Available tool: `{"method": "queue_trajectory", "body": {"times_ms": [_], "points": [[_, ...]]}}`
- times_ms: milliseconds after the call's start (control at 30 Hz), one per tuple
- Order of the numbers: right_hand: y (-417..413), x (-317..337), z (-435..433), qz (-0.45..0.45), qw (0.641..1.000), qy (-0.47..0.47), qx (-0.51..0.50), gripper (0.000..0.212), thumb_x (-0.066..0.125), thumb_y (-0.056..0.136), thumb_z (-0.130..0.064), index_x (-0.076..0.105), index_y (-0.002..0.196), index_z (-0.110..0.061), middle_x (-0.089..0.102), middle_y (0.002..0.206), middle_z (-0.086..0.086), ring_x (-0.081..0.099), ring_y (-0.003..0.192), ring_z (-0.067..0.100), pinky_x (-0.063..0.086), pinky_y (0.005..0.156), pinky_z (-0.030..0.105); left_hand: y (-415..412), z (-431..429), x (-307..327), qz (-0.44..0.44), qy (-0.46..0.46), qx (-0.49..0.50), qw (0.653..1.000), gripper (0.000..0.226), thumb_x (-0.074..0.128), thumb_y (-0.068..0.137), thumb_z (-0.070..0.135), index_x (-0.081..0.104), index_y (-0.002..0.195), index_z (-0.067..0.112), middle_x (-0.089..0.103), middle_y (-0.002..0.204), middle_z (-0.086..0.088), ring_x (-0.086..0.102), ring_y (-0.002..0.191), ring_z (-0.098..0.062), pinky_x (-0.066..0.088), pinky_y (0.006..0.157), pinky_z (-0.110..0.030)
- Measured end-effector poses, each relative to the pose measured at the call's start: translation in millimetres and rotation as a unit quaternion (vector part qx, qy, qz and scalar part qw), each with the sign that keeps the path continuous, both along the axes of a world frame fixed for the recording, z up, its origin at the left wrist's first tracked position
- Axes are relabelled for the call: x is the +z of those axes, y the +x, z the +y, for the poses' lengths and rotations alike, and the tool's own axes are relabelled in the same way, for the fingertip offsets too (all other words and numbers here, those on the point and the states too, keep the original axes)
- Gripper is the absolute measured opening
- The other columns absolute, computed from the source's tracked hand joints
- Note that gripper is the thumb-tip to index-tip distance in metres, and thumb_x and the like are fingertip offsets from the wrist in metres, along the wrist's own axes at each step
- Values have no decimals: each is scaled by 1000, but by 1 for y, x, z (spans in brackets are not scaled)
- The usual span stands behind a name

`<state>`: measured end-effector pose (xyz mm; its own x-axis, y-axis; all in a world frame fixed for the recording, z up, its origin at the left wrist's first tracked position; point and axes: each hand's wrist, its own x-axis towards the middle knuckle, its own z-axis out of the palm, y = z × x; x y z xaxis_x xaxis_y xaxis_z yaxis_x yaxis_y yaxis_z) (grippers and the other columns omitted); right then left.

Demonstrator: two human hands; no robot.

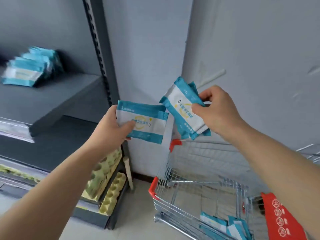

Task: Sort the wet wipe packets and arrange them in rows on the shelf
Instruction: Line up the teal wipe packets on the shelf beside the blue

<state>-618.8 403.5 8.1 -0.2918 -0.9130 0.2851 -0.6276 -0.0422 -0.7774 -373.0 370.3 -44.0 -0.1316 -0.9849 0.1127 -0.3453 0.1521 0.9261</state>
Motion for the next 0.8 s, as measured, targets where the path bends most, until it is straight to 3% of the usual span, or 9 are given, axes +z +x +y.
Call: {"method": "queue_trajectory", "body": {"times_ms": [100, 233, 367, 467, 567, 800], "points": [[57, 29, -19, 0, 998, -34, 47, 21, 66, 80, -10, 54, 97, -16, 61, 98, -3, 59, 89, 12, 44, 64, 15, 57, 1, 29, 22, -26, 41, 999, 20, 60, 92, 17, 48, 100, 31, 68, 103, 5, 69, 87, -11, 58, 66, -31], [141, 53, -48, 8, 993, -52, 105, 22, 64, 82, -9, 53, 100, -15, 60, 99, -3, 58, 84, 6, 43, 56, 7, 138, -8, 52, 25, -47, 92, 994, 20, 61, 91, 19, 49, 98, 34, 68, 101, 8, 68, 90, -15, 57, 80, -41], [224, 71, -83, 9, 988, -66, 136, 23, 63, 83, -6, 50, 98, -16, 59, 97, -5, 59, 91, 12, 47, 68, 18, 222, -40, 67, 34, -47, 112, 992, 21, 59, 92, 15, 49, 108, 24, 67, 105, 5, 69, 91, -15, 58, 80, -41], [278, 76, -112, -3, 990, -63, 129, 25, 63, 82, -4, 49, 96, -20, 63, 96, -6, 61, 88, 12, 50, 70, 23, 280, -71, 74, 42, -25, 112, 993, 24, 57, 93, 10, 46, 113, 17, 66, 108, 0, 68, 92, -17, 60, 73, -37], [320, 72, -139, -16, 992, -50, 111, 27, 62, 82, -1, 48, 97, -19, 66, 102, 0, 60, 82, 9, 45, 59, 10, 332, -108, 71, 33, 14, 98, 995, 26, 60, 91, 8, 48, 114, 13, 67, 110, -5, 68, 95, -21, 59, 79, -42], [369, 65, -187, -6, 998, -18, 61, 25, 62, 85, -6, 47, 99, -20, 65, 104, -2, 58, 82, 6, 40, 59, 15, 391, -190, 56, -11, 51, 59, 997, 32, 69, 82, 2, 52, 106, 15, 70, 104, 2, 68, 93, -17, 57, 82, -41]]}}
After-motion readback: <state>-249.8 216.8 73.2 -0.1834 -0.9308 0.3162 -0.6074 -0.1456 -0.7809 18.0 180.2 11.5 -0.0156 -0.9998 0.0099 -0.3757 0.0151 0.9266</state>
